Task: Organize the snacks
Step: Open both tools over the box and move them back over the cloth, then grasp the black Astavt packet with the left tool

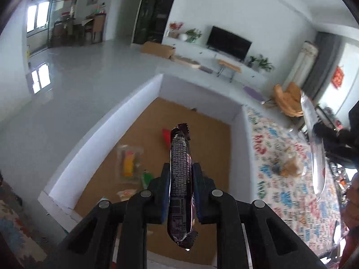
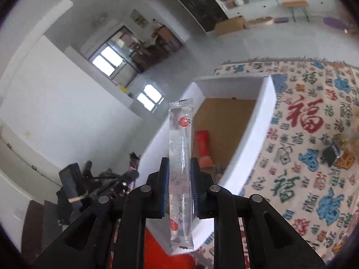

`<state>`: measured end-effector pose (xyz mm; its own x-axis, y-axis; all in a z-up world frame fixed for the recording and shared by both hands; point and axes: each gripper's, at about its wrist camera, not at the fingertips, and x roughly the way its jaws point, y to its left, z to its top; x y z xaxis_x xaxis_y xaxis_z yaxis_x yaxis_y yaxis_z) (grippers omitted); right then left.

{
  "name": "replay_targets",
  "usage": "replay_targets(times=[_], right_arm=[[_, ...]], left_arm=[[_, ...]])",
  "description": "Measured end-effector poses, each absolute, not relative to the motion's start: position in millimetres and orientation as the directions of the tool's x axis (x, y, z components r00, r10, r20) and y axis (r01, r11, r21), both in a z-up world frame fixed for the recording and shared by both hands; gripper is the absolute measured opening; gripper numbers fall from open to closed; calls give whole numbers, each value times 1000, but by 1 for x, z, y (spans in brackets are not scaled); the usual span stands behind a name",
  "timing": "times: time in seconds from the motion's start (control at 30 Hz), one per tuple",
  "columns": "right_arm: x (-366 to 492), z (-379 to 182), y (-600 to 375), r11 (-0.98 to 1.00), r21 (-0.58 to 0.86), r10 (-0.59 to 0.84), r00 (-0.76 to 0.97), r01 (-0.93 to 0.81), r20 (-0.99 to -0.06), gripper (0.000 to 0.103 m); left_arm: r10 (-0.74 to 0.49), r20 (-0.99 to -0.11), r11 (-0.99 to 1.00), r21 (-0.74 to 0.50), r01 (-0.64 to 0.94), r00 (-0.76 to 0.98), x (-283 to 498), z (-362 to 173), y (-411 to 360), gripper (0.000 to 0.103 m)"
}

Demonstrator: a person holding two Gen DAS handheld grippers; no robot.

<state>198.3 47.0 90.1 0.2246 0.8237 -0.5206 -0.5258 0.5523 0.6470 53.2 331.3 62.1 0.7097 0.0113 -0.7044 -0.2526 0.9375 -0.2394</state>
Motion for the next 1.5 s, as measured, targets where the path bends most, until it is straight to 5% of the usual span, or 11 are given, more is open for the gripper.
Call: replay_targets(times=[0.03, 0.1, 0.17, 0.3, 0.43, 0.67, 0.87, 1.07, 1.27, 1.5], right_arm=[[203, 81, 59, 535, 674, 837, 209, -510, -506, 26], [214, 56, 75, 541, 706, 836, 197, -457, -513, 56], [217, 38, 64, 591, 693, 805, 240, -413, -543, 66], [216, 4, 6, 741, 534, 670, 389, -407, -633, 66], [216, -45, -82, 920, 222, 376, 573, -322, -728, 65], [218, -102, -234, 991, -104, -22, 666, -84, -745, 65], [219, -112, -305, 983, -166, -173, 642, 72, -746, 68], [221, -115, -324, 989, -99, -144, 627, 107, -765, 79], [220, -117, -342, 990, 31, -59, 613, 136, -788, 85], [217, -117, -334, 990, 11, -77, 613, 138, -787, 86]], left_arm=[[41, -723, 937, -211, -277, 690, 55, 52, 333, 29], [98, -741, 930, -170, -327, 664, 54, 39, 337, 76], [142, -718, 921, -157, -357, 681, 45, 34, 336, 86], [109, -724, 924, -179, -337, 681, 41, 26, 327, 86], [51, -698, 938, -213, -274, 715, 37, 39, 291, 86], [-134, -641, 969, -244, -36, 756, 63, 73, 190, 91], [-264, -670, 963, -224, 151, 694, 93, 70, 91, 97], [-308, -735, 951, -237, 197, 604, 113, 23, 28, 97], [-249, -817, 965, -165, 202, 519, 125, -26, 0, 97], [-198, -846, 968, -91, 232, 495, 132, -31, 5, 97]])
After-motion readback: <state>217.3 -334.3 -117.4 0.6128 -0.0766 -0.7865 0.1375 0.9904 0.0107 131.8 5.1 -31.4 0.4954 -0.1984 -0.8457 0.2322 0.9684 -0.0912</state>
